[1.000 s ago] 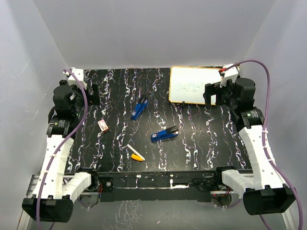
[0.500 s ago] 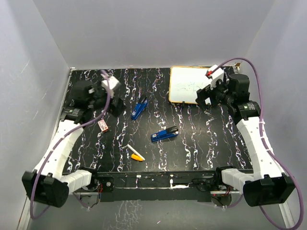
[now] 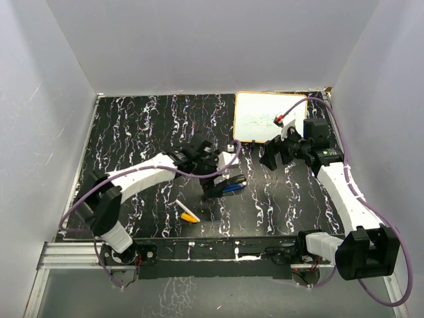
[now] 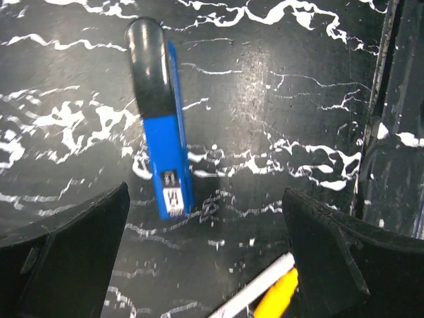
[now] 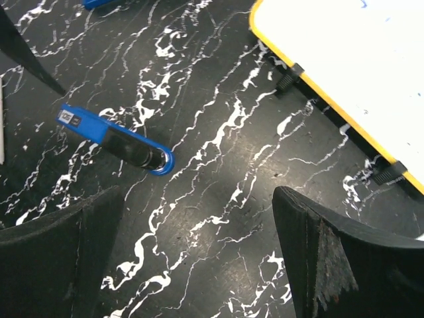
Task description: Load the staples into the stapler
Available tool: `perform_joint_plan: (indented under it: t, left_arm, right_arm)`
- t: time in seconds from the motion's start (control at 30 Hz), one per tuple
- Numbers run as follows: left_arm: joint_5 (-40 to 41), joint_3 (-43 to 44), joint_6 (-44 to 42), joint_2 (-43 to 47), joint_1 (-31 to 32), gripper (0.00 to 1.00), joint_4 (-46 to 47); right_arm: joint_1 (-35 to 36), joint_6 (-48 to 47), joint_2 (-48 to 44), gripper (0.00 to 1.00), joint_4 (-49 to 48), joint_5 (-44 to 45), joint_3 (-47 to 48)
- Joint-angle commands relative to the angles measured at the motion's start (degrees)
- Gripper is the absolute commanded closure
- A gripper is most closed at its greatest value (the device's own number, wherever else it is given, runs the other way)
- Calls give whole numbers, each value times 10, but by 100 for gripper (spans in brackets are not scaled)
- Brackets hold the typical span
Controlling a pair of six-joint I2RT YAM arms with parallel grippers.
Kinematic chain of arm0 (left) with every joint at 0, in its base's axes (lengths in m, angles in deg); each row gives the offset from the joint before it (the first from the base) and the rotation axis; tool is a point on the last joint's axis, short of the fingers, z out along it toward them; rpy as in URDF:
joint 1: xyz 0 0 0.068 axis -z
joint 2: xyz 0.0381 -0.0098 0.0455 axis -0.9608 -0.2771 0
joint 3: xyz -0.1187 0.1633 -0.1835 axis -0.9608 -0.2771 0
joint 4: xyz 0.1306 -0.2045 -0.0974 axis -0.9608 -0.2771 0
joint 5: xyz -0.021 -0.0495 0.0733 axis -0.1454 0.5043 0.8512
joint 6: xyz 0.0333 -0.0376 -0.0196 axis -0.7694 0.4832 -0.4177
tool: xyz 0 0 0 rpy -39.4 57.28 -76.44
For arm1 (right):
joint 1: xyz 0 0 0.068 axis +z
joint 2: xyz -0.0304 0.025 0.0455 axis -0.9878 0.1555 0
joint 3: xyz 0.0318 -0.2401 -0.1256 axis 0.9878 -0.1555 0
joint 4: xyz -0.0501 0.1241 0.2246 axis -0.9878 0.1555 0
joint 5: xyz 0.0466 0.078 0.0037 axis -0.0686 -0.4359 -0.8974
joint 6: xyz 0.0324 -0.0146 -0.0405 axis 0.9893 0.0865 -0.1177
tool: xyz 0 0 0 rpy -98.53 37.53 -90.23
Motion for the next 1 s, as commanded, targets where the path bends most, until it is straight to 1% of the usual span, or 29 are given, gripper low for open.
perform_joint_plan:
  t: [0.0, 0.07, 0.17, 0.27, 0.37, 0.47, 0.53, 0.67, 0.73, 0.77, 0.8, 0.87, 0.93, 0.97]
  left_arm:
    - [26, 48, 6, -51, 34, 3, 36]
    - [35, 64, 5, -83, 42, 3, 48]
    - [40, 77, 1, -117, 47, 3, 76]
    - [45, 79, -1, -139, 50, 3, 112]
    - [47, 86, -3, -157, 51, 12, 139]
    - [45, 108, 0, -186, 52, 24, 140]
    - [39, 122, 6, -200, 52, 31, 136]
    - [25, 127, 14, -209, 53, 45, 145]
    - [25, 125, 18, -211, 53, 53, 153]
    - [24, 125, 18, -212, 53, 60, 153]
    - [22, 126, 18, -213, 53, 69, 150]
    - [17, 130, 14, -208, 53, 83, 138]
    - [5, 133, 2, -193, 52, 98, 122]
    - [-7, 133, -12, -177, 51, 100, 112]
  right_arm:
    - [-15, 44, -23, 1, -73, 50, -2]
    - [-41, 63, -29, 1, -84, 50, -15]
    - [-97, 90, -40, 1, -97, 23, -30]
    - [-117, 102, -53, 1, -106, 13, -39]
    - [-123, 107, -60, 1, -112, 15, -49]
    - [-127, 108, -65, 1, -119, 17, -59]
    - [-128, 107, -67, 1, -123, 20, -65]
    - [-128, 101, -64, 1, -127, 26, -73]
    - [-128, 96, -57, 1, -128, 30, -74]
    - [-128, 94, -53, 1, -128, 32, -73]
    - [-128, 89, -49, 1, -126, 32, -71]
    - [-128, 75, -43, 1, -123, 30, -69]
    - [-128, 40, -37, 1, -118, 15, -69]
    - [-128, 17, -32, 1, -114, -1, -71]
